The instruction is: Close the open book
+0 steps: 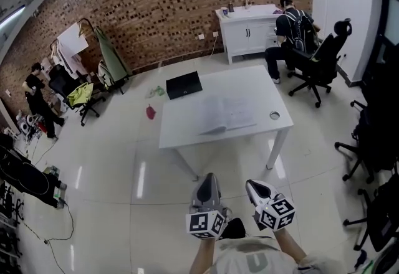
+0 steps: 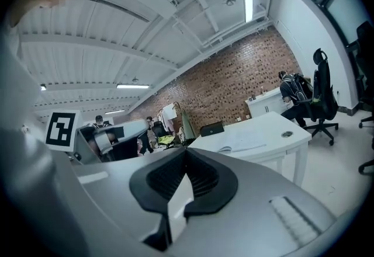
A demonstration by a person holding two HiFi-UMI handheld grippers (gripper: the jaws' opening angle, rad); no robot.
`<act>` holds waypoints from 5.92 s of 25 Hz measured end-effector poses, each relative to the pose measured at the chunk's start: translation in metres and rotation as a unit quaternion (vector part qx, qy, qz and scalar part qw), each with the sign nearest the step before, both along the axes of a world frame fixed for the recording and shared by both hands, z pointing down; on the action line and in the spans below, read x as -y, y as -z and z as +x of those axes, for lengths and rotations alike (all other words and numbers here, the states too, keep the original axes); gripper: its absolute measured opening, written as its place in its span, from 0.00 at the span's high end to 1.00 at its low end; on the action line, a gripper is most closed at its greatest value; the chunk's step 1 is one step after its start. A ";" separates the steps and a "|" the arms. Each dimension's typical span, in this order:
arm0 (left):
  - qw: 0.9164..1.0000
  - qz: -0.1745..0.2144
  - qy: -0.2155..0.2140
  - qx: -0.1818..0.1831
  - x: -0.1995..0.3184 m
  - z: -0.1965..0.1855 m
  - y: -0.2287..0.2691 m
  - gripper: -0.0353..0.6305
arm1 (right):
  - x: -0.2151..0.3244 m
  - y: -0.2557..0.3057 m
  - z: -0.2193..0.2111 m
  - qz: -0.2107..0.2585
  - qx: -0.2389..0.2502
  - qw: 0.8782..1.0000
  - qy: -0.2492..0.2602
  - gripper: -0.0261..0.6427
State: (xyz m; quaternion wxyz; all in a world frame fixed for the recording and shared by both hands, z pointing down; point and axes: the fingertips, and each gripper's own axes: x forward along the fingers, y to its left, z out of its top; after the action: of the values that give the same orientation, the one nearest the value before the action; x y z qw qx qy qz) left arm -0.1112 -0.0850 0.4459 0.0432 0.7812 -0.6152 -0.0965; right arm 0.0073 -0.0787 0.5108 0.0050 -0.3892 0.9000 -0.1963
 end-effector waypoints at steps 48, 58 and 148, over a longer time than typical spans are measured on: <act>0.915 -0.245 -0.008 -0.319 0.354 -0.035 -0.166 0.69 | 0.345 -0.008 -0.026 -0.048 0.047 0.997 -0.032 0.95; 0.823 -0.305 0.038 -0.479 0.356 -0.039 -0.239 0.60 | 0.355 -0.011 -0.013 -0.044 0.047 0.997 -0.046 0.95; 0.999 -0.020 -0.035 0.002 0.394 -0.023 0.007 0.93 | 0.400 0.043 -0.015 0.002 0.037 0.993 -0.109 0.95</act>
State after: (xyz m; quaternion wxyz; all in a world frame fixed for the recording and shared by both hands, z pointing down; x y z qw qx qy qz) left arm -0.1344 -0.4785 0.4384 0.0615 0.8014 -0.5895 -0.0810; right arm -0.0081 -0.4786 0.4682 0.0605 -0.4776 0.8516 -0.2074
